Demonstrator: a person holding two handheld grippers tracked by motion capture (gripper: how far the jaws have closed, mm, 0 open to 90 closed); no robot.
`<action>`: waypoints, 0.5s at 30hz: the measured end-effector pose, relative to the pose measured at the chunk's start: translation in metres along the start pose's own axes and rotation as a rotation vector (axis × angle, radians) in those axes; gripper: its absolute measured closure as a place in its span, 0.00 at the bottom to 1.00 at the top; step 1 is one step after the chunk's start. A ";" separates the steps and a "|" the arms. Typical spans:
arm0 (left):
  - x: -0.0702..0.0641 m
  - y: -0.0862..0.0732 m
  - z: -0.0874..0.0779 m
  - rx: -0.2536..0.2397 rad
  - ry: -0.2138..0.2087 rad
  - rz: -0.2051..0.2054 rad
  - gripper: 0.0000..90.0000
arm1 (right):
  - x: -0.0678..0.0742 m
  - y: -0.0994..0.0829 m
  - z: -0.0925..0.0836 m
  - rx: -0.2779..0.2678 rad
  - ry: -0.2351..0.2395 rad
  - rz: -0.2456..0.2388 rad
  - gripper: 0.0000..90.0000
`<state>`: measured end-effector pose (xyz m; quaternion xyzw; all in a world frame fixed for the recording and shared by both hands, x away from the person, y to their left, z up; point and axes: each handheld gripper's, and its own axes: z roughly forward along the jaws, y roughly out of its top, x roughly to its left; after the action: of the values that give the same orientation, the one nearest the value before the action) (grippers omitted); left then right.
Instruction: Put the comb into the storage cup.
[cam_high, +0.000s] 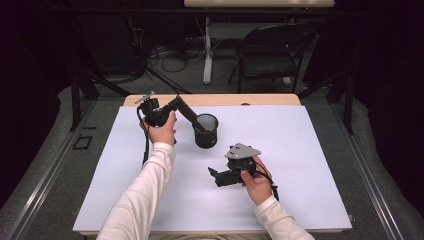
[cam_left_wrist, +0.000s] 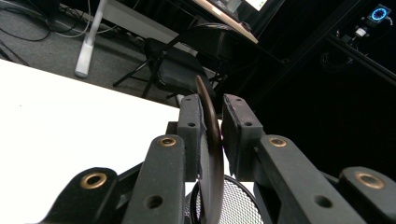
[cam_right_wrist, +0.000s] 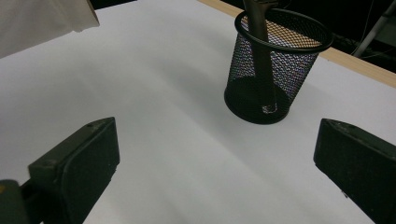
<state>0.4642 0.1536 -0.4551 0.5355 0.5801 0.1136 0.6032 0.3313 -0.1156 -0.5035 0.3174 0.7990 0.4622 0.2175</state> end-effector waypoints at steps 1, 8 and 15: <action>0.000 0.000 0.000 0.001 -0.001 0.003 0.85 | 0.000 0.000 0.000 0.000 0.000 -0.001 0.00; 0.000 0.002 -0.002 -0.010 -0.005 -0.001 0.79 | 0.000 0.000 0.000 0.002 0.001 0.001 0.00; 0.002 0.002 -0.002 -0.012 -0.007 -0.007 0.70 | 0.000 0.000 0.000 0.002 0.001 0.002 0.00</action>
<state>0.4641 0.1569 -0.4536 0.5302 0.5790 0.1134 0.6089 0.3314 -0.1153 -0.5041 0.3185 0.7991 0.4618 0.2164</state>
